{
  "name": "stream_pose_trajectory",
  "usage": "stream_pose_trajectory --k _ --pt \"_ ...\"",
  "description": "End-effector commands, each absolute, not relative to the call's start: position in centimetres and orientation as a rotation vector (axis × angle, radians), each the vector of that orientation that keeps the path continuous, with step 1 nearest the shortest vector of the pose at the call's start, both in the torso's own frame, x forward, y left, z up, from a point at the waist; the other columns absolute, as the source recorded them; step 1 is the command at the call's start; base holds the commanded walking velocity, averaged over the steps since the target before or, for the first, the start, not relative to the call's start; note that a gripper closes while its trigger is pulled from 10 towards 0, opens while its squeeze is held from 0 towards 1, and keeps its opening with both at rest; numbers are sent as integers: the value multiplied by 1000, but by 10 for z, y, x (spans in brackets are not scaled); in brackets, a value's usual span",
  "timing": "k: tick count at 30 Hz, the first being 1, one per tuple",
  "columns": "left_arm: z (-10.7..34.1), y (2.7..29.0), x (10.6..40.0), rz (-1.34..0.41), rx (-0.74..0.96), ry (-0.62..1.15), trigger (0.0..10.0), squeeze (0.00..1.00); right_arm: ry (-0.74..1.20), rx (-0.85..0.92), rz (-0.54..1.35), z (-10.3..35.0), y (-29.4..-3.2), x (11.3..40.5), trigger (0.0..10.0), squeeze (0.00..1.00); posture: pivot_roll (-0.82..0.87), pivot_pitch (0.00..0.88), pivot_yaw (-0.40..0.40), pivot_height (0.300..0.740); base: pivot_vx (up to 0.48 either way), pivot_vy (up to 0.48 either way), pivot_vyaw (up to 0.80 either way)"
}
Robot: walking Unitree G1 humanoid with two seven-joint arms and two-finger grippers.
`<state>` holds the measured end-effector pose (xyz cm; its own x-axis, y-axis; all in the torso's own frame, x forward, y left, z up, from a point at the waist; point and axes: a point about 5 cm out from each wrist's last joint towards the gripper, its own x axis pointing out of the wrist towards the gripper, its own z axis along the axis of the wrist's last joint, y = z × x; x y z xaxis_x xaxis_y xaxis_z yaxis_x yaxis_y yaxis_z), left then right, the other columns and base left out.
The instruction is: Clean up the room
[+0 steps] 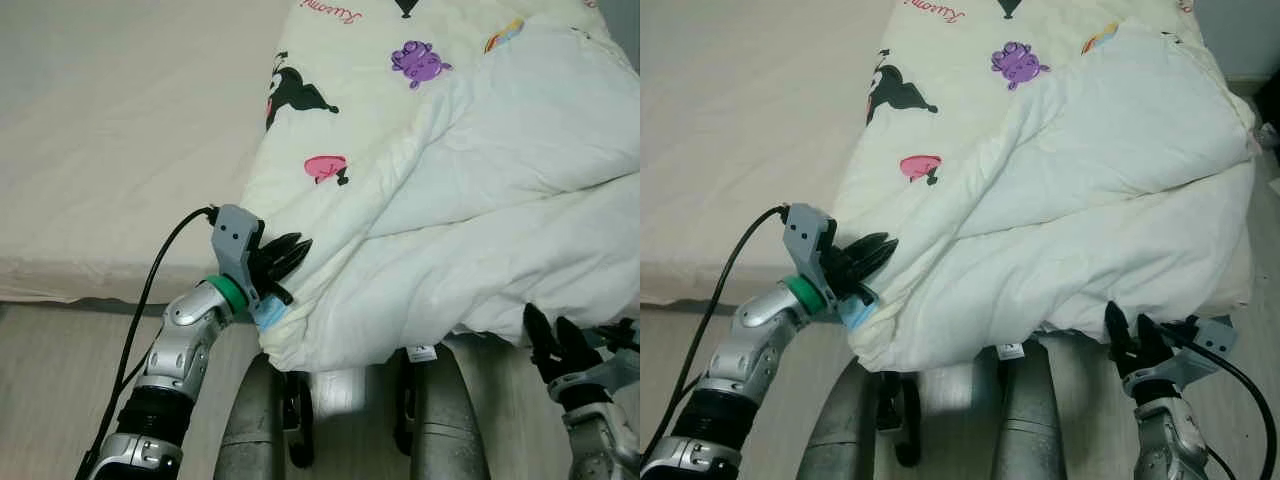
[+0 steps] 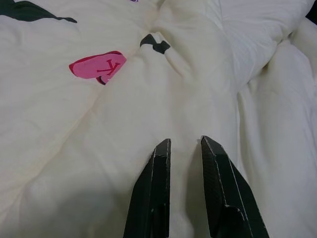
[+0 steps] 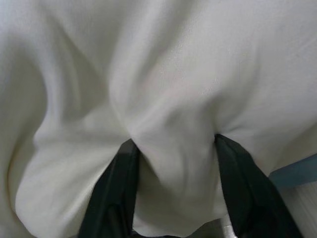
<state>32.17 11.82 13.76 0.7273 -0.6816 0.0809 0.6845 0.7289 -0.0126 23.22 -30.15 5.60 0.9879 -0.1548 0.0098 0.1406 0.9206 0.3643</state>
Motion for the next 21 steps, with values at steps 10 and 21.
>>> stream_pose_trajectory --k 10,21 --pt "124 124 317 -736 -44 -23 10000 0 0 354 -219 47 -311 215 0 0 -100 310 198 628 0 0 0" --pt "124 125 319 -733 -41 -20 10000 0 -12 318 -253 54 -321 216 0 0 -104 309 197 628 0 0 0"
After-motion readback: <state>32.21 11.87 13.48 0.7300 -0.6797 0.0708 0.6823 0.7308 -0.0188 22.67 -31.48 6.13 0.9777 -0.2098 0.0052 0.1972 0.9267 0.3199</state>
